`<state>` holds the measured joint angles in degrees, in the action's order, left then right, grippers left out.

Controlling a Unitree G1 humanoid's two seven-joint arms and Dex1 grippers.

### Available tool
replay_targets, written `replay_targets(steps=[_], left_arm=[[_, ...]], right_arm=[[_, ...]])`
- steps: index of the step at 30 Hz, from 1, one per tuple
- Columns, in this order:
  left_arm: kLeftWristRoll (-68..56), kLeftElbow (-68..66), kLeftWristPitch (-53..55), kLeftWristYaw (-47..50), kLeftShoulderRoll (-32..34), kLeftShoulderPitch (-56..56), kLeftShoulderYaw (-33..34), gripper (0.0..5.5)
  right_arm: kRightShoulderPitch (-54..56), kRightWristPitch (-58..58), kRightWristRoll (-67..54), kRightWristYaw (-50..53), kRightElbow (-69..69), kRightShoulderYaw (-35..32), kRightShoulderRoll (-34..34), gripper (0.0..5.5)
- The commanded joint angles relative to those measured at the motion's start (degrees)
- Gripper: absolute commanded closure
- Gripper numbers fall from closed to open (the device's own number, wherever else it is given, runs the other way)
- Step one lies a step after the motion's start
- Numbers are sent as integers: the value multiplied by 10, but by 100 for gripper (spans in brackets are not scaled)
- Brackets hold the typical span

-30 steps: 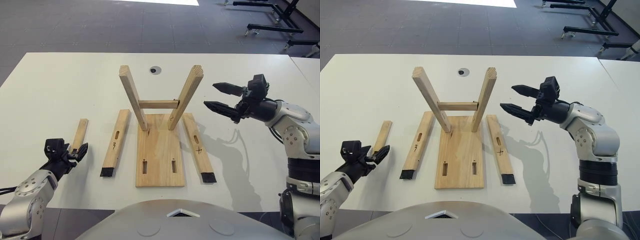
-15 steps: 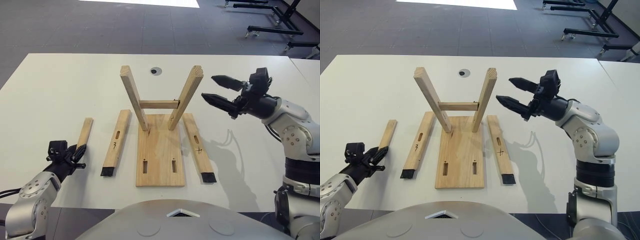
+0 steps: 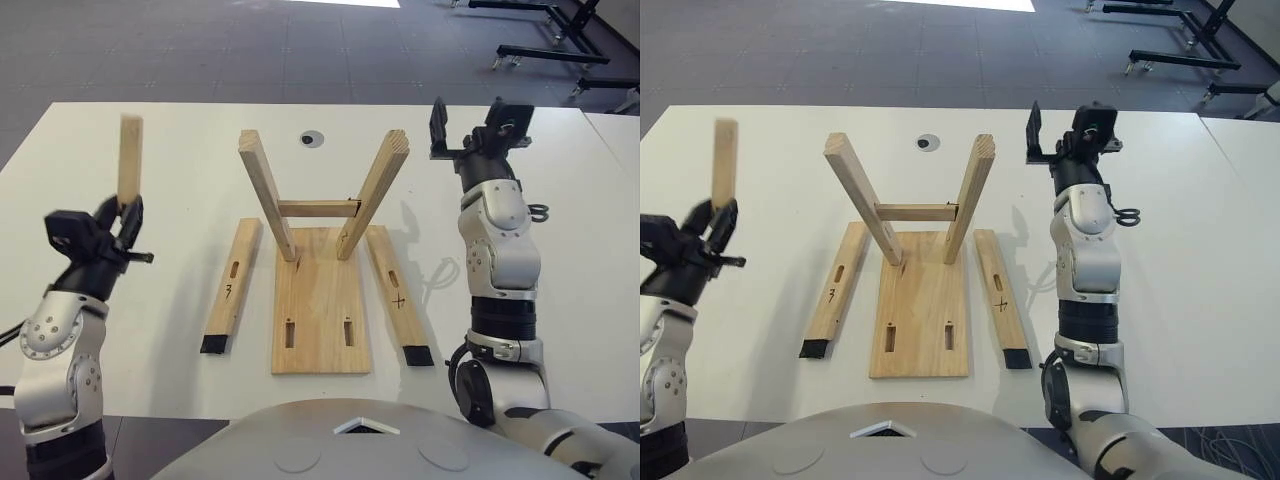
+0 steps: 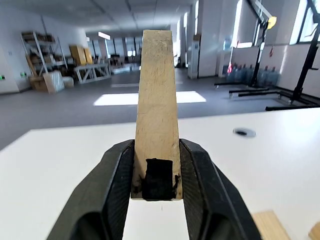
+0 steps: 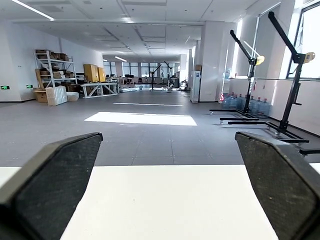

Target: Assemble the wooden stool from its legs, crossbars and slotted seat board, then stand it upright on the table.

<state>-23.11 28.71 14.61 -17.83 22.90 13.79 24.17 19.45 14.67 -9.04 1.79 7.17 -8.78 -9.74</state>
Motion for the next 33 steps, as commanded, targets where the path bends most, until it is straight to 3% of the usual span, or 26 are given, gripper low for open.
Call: replay_targets(steps=[1, 8, 15, 20, 24, 30, 33], left_arm=[[-3, 44, -8, -5, 20, -68, -19, 422], [15, -8, -18, -46, 31, -218, -116, 422], [41, -98, -59, -116, 48, -344, -173, 422], [47, -112, -64, -154, 43, -371, -214, 422], [52, -66, -49, -164, 34, -347, -260, 422], [57, -50, -42, -173, 31, -339, -287, 422], [58, -52, -42, -175, 31, -338, -285, 422]], right_arm=[[-37, 34, -49, -7, 81, 0, 34, 60], [-73, 120, -153, -62, 215, 28, 40, 60], [54, 175, -312, -54, 200, -27, 66, 60], [104, 233, -440, -44, 175, -24, 92, 60], [73, 261, -454, -61, 209, 38, 89, 60], [82, 248, -456, -68, 211, 47, 84, 60], [82, 242, -469, -75, 211, 44, 87, 108]])
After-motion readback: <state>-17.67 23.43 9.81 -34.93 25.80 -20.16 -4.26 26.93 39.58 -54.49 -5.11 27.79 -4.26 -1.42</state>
